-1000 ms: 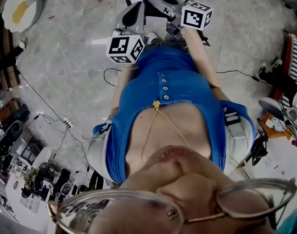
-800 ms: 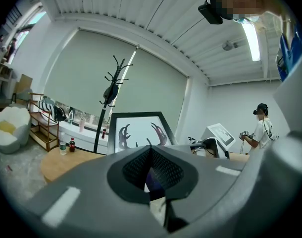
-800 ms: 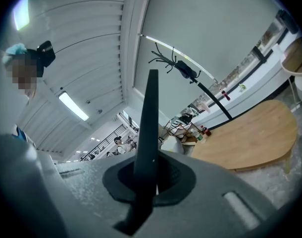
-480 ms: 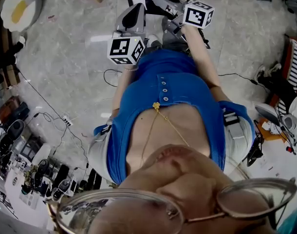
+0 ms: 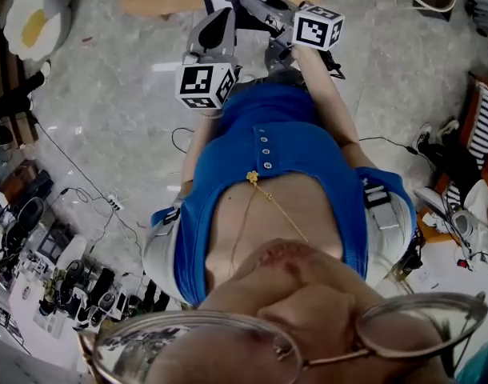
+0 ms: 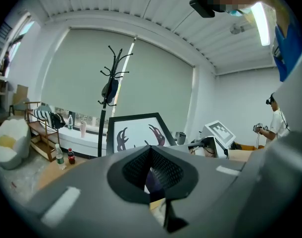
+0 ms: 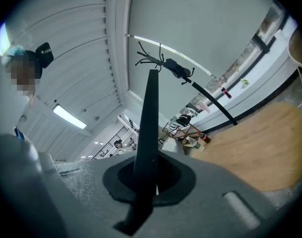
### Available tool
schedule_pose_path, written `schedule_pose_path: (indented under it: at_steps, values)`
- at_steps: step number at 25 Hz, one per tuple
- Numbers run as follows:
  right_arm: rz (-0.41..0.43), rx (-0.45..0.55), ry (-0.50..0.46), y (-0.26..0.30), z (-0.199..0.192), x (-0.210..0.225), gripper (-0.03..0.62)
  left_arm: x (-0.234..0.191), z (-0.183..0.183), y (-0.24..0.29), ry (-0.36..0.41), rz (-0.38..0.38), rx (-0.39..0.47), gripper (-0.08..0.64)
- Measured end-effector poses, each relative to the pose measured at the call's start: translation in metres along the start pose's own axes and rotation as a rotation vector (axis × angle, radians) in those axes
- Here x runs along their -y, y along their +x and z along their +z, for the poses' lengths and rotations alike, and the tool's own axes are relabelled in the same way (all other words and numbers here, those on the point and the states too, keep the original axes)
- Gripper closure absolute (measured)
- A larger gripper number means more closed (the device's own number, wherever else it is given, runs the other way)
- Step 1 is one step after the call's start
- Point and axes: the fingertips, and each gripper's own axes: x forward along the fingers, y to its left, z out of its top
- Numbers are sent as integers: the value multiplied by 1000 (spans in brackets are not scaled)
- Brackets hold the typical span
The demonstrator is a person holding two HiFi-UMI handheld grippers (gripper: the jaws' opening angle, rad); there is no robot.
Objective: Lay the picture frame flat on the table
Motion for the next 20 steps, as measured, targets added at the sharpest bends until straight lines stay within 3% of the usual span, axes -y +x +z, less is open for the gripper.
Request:
schedule_pose_path:
  at_steps: [12, 20]
  values:
    - [12, -66, -3, 15, 84, 74, 588, -13, 28, 101, -20, 86, -18, 560]
    - [-19, -116, -39, 25, 82, 103, 588, -21, 19, 112, -37, 117, -25, 560]
